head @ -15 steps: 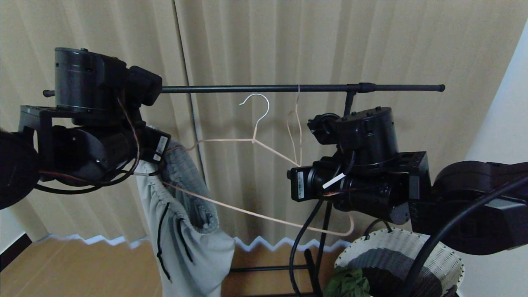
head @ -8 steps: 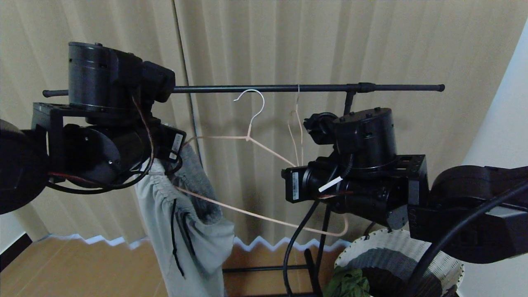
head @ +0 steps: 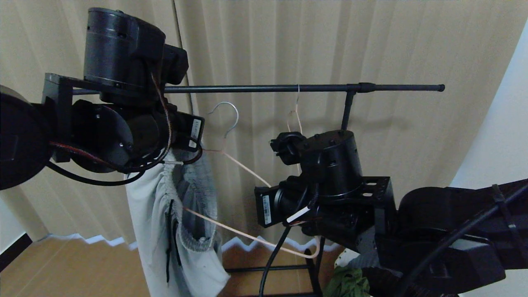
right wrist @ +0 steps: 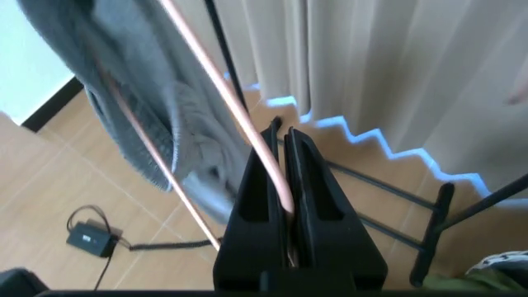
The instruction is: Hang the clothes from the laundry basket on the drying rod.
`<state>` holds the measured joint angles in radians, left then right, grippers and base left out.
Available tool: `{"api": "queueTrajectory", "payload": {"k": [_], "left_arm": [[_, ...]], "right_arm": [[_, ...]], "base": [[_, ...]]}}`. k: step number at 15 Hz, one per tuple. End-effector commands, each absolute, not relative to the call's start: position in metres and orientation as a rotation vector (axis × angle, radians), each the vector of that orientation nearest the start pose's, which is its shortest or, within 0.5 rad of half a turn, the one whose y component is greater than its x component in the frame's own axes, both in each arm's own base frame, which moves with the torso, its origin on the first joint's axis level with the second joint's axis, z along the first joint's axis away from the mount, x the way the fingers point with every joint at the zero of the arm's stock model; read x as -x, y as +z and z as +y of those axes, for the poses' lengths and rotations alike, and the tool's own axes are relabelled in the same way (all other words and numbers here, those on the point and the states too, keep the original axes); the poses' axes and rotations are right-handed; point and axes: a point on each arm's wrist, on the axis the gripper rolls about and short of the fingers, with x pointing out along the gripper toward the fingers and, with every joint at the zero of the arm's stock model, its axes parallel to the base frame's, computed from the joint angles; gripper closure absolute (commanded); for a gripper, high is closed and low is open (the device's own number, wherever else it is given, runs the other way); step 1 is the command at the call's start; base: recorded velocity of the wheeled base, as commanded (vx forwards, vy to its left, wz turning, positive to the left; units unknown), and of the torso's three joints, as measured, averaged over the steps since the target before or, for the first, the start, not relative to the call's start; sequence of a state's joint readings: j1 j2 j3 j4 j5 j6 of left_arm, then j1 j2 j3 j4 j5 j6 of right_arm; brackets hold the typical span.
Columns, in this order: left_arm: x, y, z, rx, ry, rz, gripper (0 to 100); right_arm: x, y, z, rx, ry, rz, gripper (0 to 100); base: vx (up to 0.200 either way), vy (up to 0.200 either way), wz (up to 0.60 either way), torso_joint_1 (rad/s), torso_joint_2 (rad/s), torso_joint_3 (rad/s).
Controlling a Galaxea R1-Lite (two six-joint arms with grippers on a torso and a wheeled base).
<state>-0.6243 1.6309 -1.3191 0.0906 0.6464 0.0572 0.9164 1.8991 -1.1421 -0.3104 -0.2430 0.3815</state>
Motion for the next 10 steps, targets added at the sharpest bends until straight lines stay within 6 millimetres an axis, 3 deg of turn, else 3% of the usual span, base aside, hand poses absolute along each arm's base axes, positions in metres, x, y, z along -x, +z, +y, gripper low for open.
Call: {"api": "queueTrajectory", "payload": {"k": [1, 3, 10], "left_arm": [[-0.246, 0.280, -0.170, -0.289, -0.009, 0.318, 100], [-0.241, 0.280, -0.176, -0.285, -0.035, 0.314, 100], [-0.235, 0.281, -0.174, -0.333, -0.107, 0.312, 100]], "right_arm": [[-0.230, 0.169, 0.294, -0.105, 0.579, 0.510, 100], [-0.234, 0.165, 0.296, -0.104, 0.572, 0.515, 100], [-0.262, 0.171, 0.270, -0.128, 0.475, 0.497, 100]], "base": [[0.000, 0.000, 0.00, 0.000, 0.00, 0.000], [0.000, 0.000, 0.00, 0.000, 0.00, 0.000], [0.000, 0.000, 0.00, 0.000, 0.00, 0.000]]}}
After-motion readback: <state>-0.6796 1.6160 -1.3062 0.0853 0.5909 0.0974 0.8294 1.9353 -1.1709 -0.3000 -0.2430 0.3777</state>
